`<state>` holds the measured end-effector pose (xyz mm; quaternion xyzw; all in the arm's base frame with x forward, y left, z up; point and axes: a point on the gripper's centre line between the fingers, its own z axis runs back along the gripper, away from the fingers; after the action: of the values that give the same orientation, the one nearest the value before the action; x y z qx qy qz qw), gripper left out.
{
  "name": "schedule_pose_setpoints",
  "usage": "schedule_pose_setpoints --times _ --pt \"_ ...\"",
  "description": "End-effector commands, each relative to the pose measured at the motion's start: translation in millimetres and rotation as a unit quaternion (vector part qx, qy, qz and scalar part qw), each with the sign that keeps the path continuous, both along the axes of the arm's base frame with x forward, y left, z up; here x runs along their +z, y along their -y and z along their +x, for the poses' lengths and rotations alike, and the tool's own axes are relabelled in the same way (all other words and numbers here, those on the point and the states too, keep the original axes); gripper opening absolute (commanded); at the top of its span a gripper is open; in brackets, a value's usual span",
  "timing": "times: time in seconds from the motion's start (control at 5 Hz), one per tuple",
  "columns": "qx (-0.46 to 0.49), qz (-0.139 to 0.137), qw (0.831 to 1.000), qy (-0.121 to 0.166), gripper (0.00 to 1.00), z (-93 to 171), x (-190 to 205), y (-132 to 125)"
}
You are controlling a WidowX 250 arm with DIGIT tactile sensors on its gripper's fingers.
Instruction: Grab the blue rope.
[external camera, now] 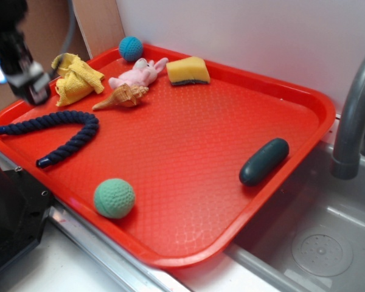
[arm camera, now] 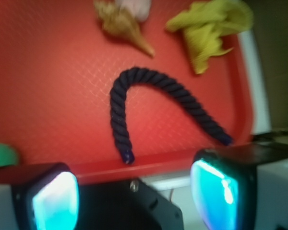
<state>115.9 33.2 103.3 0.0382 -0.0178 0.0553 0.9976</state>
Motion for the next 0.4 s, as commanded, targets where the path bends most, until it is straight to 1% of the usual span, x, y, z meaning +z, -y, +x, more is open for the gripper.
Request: schedule_pose_setpoints --times 0.0,0.2 --pt "-0.030 -0.043 0.999 -0.011 1.00 13.5 -59.8 -6.3" --pt "-0.037 -0.048 0.998 -0.021 1.00 17.5 -77.1 -4.0"
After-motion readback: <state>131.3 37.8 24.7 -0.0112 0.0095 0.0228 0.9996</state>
